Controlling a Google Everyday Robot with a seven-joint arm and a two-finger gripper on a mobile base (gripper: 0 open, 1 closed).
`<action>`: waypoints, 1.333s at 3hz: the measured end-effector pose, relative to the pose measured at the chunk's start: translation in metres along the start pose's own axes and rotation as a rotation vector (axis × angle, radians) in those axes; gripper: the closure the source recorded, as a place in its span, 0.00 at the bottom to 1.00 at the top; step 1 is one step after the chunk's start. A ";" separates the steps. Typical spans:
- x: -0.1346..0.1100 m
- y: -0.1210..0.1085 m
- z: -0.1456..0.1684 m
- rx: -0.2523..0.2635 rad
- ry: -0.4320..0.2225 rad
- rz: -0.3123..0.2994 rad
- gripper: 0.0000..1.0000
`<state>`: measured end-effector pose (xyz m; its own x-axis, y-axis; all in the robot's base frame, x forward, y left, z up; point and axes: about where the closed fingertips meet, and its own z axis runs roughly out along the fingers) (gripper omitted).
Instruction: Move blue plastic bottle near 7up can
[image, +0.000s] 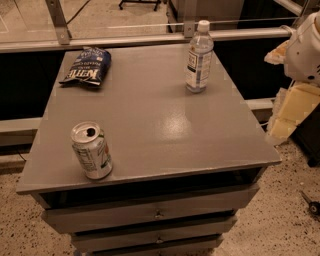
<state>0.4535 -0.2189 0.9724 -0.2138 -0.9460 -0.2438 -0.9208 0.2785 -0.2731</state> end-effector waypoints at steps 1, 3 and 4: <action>-0.005 -0.065 0.038 0.069 -0.141 0.034 0.00; -0.027 -0.172 0.109 0.102 -0.439 0.143 0.00; -0.046 -0.193 0.128 0.084 -0.606 0.213 0.00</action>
Offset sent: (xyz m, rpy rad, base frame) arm 0.2106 -0.0232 -0.0378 0.3672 -0.2418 -0.0357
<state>0.6831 -0.2084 0.9174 -0.1444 -0.6140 -0.7760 -0.8444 0.4852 -0.2268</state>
